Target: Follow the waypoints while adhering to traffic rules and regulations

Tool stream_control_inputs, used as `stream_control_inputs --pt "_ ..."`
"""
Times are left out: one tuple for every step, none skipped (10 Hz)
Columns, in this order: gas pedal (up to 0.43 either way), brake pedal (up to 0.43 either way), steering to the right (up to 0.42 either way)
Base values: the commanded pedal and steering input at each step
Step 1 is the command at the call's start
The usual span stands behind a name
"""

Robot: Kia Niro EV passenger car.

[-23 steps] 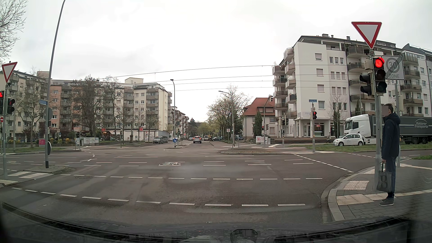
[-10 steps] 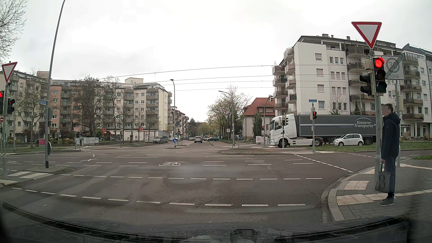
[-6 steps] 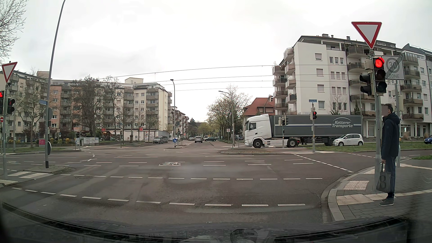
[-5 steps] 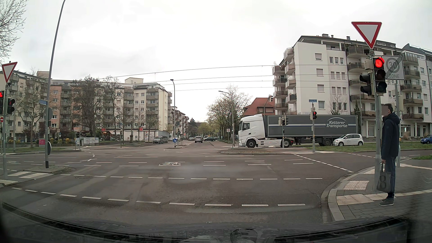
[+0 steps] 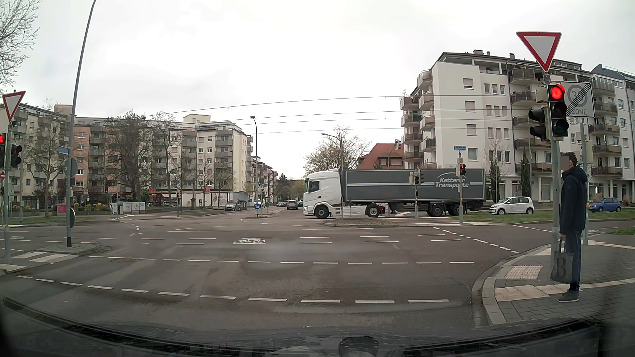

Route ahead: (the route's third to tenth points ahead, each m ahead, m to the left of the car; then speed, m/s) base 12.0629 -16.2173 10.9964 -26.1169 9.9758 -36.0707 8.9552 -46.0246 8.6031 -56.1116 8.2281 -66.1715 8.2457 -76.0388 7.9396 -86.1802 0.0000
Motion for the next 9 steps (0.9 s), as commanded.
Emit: stream_control_inputs --pt "0.0 0.256 -0.081" --pt "0.0 0.256 -0.081" --pt "0.0 0.256 -0.082" --pt "0.0 0.256 -0.081" --pt "0.0 0.262 -0.081" --pt "0.0 0.256 -0.082" --pt "0.0 0.256 -0.081" --pt "0.0 0.256 -0.082" --pt "0.0 0.256 -0.081"
